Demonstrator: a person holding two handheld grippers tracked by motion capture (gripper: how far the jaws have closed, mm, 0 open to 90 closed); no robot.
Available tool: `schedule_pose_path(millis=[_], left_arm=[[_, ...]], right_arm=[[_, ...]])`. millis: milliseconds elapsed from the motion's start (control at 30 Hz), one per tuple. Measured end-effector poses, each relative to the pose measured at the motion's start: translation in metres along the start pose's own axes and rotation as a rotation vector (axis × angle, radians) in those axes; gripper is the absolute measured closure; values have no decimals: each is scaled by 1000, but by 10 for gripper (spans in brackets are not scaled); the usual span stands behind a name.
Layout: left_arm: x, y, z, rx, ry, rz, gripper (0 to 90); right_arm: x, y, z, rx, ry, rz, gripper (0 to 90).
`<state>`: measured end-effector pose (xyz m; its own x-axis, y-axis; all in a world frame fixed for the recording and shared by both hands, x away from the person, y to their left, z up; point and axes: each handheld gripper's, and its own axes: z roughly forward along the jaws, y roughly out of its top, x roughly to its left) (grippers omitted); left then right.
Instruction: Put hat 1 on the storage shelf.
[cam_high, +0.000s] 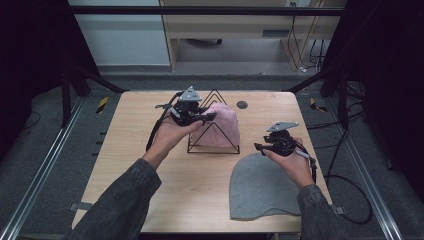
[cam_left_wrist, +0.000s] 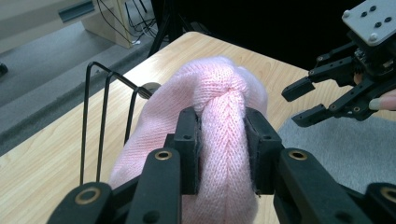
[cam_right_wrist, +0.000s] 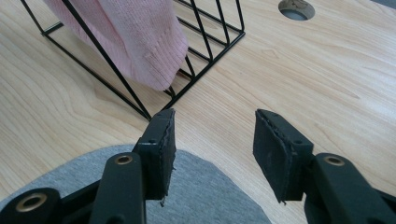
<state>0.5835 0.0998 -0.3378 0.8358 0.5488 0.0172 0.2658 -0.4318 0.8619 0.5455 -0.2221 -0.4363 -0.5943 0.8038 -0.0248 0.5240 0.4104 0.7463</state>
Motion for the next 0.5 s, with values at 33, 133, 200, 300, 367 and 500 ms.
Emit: schedule_pose_path(millis=[33,133,200,300,367,500], left_arm=[[0,0,0,0,0,0,690],[-1,-1,0,9,-1,-1,683],[-2,-1,-1,9,3,0,669],[-2,-1,-2,7,4,-3,658],[-3,-2,-2,9,-1,-6,660],[-5,-5,-4,11,-8,-3,667]], right_arm=[[0,0,0,0,0,0,489],[-1,-2,-1,6,-2,2,487],[-3,-4,-2,6,-3,11,487],[-3,-5,-3,7,-9,11,487],[-3,-6,-4,7,-8,9,487],[-4,-9,-3,14,-8,11,486]])
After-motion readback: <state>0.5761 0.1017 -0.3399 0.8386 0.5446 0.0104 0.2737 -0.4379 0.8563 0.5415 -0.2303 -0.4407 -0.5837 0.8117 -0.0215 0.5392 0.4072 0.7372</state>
